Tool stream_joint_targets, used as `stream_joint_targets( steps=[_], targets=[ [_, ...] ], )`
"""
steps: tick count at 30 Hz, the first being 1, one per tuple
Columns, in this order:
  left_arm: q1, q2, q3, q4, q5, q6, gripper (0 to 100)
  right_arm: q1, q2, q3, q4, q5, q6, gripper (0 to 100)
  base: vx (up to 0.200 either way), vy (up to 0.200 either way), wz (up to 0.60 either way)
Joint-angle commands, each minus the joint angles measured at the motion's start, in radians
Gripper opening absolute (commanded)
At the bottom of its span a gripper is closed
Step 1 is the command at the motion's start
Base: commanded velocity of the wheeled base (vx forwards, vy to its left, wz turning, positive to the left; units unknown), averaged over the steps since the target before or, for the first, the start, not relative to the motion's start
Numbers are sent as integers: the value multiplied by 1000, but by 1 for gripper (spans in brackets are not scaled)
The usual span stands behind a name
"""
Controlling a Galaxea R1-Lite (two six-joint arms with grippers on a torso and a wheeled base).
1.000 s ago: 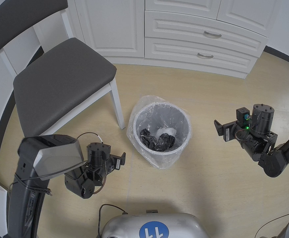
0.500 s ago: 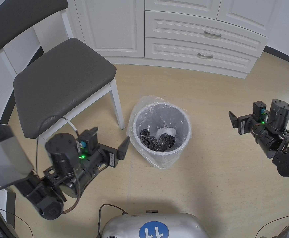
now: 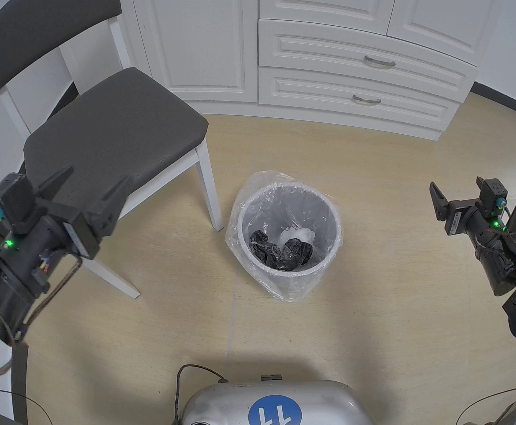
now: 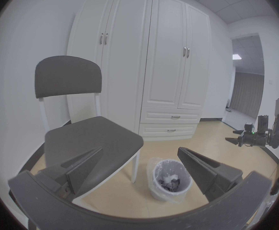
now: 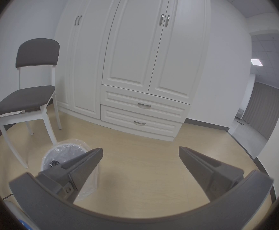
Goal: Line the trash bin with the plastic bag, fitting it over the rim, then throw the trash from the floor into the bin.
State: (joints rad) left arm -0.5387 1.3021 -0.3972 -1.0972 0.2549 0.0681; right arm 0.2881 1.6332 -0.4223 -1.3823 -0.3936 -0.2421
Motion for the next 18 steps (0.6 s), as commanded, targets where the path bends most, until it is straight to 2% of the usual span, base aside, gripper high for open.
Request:
stream_joint_targets(
  steps=[1,4,9,14,18],
  targets=[
    [128,-434,-134,404,6,1,100,23,-274,135,36,-31,-8,100,0,0,0],
    [186,-503,-135,491,18,4,100,23,-417,125,223,-30,-6,100,0,0,0],
    [266,-586,-103,536,24,-5,100,11,-633,108,517,-30,4,100,0,0,0],
    [279,-696,-46,545,21,6,100,-17,-823,116,689,-56,3,100,0,0,0],
    [324,-794,-31,622,21,27,100,-63,-992,109,819,-73,3,100,0,0,0]
  ],
)
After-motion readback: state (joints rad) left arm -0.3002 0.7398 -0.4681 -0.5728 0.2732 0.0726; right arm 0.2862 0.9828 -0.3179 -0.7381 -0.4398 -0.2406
